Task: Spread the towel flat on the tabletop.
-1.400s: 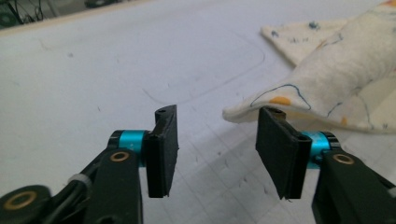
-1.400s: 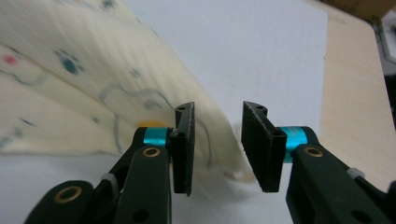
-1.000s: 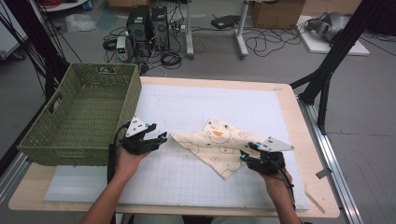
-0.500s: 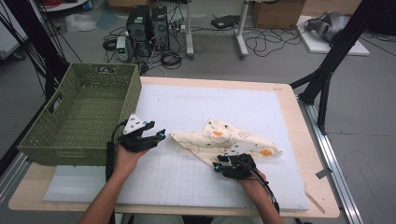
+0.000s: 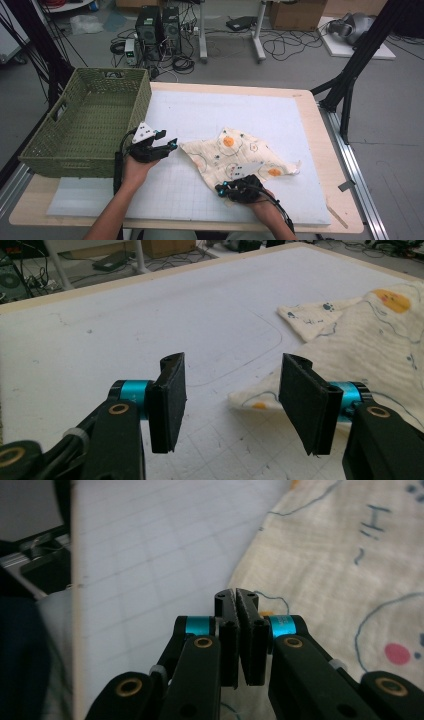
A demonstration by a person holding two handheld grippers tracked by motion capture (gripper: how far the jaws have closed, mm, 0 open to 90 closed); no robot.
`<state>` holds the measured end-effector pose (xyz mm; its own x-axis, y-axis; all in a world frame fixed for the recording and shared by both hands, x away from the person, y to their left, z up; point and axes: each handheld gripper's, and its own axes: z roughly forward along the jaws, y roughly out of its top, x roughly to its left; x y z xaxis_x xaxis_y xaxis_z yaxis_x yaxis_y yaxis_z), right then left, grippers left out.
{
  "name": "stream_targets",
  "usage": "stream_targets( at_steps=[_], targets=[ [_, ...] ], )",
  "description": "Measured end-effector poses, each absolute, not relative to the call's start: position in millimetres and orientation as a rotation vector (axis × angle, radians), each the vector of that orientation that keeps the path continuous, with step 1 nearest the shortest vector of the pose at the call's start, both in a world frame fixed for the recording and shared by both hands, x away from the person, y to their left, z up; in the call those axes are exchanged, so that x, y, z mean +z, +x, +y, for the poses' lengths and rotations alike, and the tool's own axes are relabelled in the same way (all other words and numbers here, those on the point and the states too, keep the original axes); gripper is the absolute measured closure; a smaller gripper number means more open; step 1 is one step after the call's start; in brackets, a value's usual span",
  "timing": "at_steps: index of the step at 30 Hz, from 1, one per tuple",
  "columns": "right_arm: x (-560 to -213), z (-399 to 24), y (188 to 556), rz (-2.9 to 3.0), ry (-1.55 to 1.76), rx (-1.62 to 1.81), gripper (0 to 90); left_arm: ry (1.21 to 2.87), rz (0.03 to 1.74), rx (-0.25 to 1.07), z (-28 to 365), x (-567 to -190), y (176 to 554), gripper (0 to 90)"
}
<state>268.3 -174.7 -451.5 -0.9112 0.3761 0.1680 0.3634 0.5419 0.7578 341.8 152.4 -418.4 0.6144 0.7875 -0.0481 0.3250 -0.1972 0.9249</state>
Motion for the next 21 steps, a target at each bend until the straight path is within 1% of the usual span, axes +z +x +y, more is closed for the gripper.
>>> stream_targets(
  at_steps=[4, 7, 9, 12, 13, 15, 16, 18, 20, 21],
  targets=[
    [-452, -162, 261, 2.823, 0.56, 1.381, 87.3, 1.784, 0.906, 0.543, 152, -419, 342, 44.5],
    [-447, -159, 258, 2.811, 0.53, 1.41, 81.9, 1.783, 0.907, 0.54, 153, -419, 342, 44.5],
    [-438, -165, 263, 2.743, 0.558, 1.453, 77.8, 1.786, 0.91, 0.539, 153, -419, 342, 44.4],
    [-423, -182, 275, 2.622, 0.646, 1.496, 70.3, 1.781, 0.912, 0.537, 153, -420, 342, 44.4],
    [-418, -189, 281, 2.57, 0.674, 1.509, 66.4, 1.776, 0.916, 0.537, 153, -420, 342, 44.4],
    [-409, -203, 291, 2.447, 0.77, 1.477, 58.6, 1.777, 0.917, 0.535, 153, -420, 343, 44.3],
    [-406, -210, 298, 2.394, 0.806, 1.414, 56.9, 1.782, 0.913, 0.537, 153, -420, 343, 44.3],
    [-406, -224, 311, 2.3, 0.913, 1.27, 49.9, 1.786, 0.91, 0.534, 152, -421, 343, 44.2],
    [-414, -235, 324, 2.253, 1.028, 1.188, 44.0, 1.792, 0.907, 0.531, 151, -421, 343, 44.1],
    [-418, -238, 330, 2.261, 1.074, 1.162, 43.7, 1.795, 0.903, 0.529, 151, -421, 343, 44.1]
  ],
)
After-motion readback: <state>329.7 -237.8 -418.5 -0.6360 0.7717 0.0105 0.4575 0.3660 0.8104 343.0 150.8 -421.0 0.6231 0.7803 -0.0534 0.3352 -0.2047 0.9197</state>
